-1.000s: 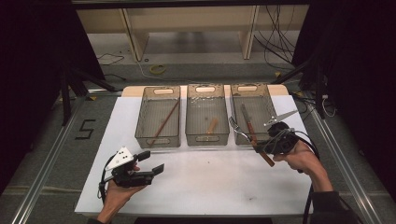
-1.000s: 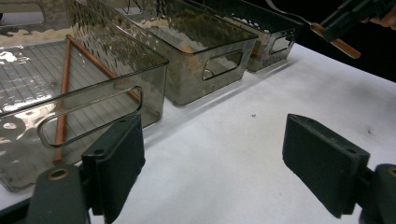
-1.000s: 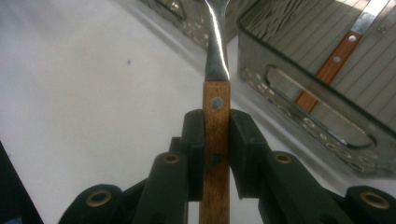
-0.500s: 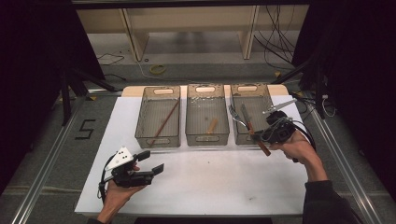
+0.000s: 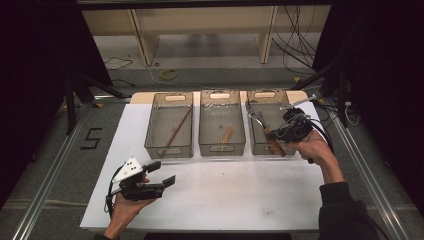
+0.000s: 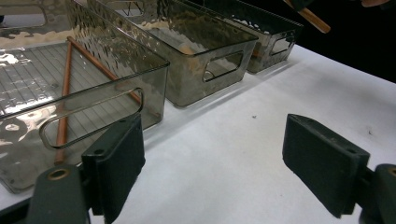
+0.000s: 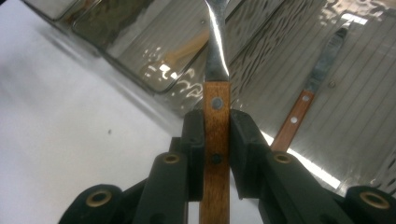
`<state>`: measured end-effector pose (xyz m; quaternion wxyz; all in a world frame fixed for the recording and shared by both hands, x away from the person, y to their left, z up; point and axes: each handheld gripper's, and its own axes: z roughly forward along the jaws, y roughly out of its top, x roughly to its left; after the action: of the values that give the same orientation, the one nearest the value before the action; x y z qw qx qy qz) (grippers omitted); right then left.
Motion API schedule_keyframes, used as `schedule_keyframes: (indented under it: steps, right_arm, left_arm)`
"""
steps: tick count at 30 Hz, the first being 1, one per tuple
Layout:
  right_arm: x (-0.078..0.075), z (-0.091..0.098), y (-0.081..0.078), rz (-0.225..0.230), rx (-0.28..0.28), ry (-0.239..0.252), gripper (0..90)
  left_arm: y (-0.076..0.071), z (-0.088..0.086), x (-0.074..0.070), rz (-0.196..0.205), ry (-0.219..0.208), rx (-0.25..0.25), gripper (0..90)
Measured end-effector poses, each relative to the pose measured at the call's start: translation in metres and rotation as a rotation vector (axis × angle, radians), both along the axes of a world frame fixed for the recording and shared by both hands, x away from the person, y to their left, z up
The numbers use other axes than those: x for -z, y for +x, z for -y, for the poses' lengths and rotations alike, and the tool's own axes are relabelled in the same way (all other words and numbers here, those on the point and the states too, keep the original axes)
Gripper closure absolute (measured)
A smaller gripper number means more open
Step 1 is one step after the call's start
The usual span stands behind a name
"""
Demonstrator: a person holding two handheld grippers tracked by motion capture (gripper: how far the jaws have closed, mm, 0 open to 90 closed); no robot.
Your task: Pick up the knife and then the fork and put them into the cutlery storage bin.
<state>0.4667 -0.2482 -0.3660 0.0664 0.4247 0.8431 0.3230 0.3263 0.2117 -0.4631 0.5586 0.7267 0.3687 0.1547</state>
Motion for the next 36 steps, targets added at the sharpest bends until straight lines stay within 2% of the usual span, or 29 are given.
schedule_keyframes:
  steps: [14,22,36]
  right_arm:
    - [-0.006,0.003,0.027,-0.009,0.082,0.036,77.7]
    - [-0.006,0.002,0.038,-0.009,0.123,0.037,77.7]
    - [0.004,0.011,0.055,-0.020,0.211,0.019,77.7]
  left_arm:
    - [0.000,0.000,0.000,0.001,-0.001,0.000,20.3]
    - [0.000,0.000,0.000,0.002,-0.002,0.000,20.3]
    - [0.000,0.000,0.000,0.002,-0.001,0.001,20.3]
